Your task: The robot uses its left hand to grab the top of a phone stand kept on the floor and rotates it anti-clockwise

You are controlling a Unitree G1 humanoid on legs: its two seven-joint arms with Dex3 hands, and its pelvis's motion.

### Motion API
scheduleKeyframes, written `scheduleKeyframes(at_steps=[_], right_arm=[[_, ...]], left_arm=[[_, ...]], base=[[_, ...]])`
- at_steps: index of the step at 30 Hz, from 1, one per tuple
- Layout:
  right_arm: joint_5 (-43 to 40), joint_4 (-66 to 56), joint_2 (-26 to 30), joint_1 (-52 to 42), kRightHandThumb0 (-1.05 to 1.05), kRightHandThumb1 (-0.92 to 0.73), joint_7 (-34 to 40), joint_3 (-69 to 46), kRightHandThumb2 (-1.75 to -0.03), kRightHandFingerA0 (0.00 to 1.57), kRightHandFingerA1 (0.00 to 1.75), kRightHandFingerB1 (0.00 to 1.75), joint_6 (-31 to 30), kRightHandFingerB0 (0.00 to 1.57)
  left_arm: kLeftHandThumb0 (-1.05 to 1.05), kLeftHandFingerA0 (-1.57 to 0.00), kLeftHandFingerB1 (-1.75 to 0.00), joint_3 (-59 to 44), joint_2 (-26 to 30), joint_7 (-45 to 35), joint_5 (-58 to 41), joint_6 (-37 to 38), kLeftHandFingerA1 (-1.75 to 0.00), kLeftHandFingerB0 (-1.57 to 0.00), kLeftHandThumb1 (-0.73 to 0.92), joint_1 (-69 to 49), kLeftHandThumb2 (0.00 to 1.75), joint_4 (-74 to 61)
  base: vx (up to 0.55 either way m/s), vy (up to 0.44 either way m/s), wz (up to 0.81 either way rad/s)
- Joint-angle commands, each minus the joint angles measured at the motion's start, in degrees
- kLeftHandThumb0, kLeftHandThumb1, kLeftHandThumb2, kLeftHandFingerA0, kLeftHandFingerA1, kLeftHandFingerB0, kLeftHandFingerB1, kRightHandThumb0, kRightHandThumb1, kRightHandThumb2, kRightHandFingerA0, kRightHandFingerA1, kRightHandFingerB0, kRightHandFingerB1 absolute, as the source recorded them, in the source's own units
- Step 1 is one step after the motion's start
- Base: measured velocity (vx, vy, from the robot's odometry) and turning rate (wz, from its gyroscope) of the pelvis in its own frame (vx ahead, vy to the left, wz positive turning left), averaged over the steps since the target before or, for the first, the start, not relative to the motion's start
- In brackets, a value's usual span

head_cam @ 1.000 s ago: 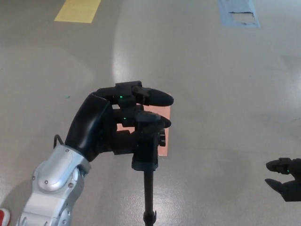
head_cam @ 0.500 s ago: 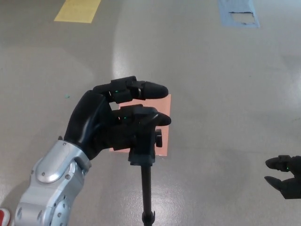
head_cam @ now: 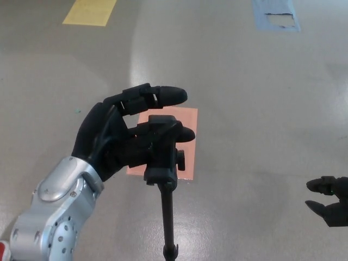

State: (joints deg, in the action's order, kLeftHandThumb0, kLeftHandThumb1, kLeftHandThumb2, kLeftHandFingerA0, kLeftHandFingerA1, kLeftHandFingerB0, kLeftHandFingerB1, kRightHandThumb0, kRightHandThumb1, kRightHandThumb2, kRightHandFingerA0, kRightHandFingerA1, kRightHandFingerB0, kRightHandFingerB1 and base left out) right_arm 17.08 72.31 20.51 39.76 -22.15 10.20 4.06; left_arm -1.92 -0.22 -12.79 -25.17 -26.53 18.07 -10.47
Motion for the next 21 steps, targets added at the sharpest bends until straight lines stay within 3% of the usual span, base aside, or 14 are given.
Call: scheduleKeyframes(at_steps=[1, 16, 21], right_arm=[[0.6, 0.7, 1.3, 2.6, -0.30, -0.65, -0.8, 0.4, -1.13, 0.00, 0.47, 0.48, -1.6, 0.00], [0.9, 1.0, 1.3, 3.7, -0.30, -0.66, -0.7, 0.5, -1.13, 0.00, 0.46, 0.48, -1.3, 0.00], [0.7, 1.3, 1.3, 4.1, -0.30, -0.65, -0.9, 0.3, -1.13, 0.00, 0.47, 0.48, -1.5, 0.00]], left_arm=[[-0.14, -0.98, -0.54, -5.9, -1.7, 7.4, -13.0, -20.5, -0.60, -0.81, 0.70, 4.4, 0.62, -3.2], [-0.16, -0.95, -0.53, -7.8, -1.9, 7.5, -13.9, -24.1, -0.60, -0.80, 0.70, 6.3, 0.61, -3.5], [-0.26, -0.94, -0.43, -6.4, -1.5, 5.9, -11.4, -22.7, -0.53, -0.68, 0.58, 5.6, 0.58, -5.6]], base=[[0.00, 0.000, 0.00], [0.00, 0.000, 0.00], [0.00, 0.000, 0.00]])
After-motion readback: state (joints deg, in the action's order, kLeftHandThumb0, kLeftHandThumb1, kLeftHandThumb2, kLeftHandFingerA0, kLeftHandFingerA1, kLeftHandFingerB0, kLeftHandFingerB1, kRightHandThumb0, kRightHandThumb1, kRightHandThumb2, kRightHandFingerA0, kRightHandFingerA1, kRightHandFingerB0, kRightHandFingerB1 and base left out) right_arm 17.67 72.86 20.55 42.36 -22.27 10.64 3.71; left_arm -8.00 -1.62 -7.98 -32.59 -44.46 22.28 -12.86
